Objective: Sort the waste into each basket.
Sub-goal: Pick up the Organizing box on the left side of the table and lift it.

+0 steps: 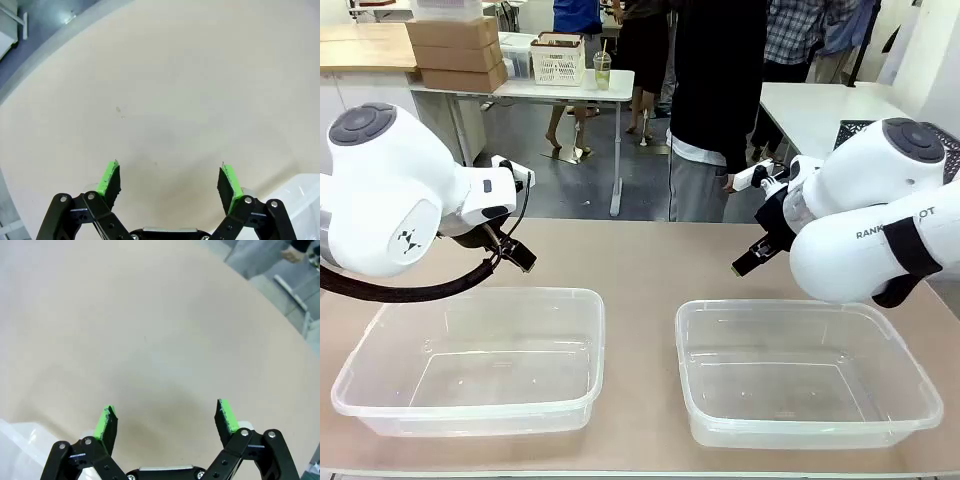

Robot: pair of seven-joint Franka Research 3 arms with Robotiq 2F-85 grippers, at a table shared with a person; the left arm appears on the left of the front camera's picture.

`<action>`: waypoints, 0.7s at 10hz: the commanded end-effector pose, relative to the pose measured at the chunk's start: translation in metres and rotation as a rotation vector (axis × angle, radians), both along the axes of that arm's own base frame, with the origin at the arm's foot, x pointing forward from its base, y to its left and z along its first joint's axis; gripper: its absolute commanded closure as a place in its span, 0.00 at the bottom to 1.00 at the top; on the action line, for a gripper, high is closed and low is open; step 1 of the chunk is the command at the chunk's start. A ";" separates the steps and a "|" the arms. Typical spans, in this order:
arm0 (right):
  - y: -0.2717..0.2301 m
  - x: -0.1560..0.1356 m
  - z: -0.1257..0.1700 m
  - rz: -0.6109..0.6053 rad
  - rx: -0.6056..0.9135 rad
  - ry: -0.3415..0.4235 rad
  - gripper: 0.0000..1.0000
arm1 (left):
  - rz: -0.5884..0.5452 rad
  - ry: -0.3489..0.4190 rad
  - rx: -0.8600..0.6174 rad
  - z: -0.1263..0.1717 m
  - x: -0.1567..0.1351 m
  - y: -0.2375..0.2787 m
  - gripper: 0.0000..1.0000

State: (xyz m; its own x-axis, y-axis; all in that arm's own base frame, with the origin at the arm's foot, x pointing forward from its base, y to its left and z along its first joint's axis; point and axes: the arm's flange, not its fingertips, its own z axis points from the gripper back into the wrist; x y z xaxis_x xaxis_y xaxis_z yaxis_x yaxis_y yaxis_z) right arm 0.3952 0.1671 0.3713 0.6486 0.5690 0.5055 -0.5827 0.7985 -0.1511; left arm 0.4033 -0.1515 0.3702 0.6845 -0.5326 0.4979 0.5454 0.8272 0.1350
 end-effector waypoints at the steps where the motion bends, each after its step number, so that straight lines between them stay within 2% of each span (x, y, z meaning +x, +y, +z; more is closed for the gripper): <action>1: 0.000 0.000 0.000 0.000 0.000 0.000 0.00 | 0.000 0.000 0.000 0.000 0.000 0.000 0.00; 7: 0.000 0.000 0.000 0.000 0.000 0.000 0.00 | 0.000 0.000 0.000 0.000 0.000 0.000 0.00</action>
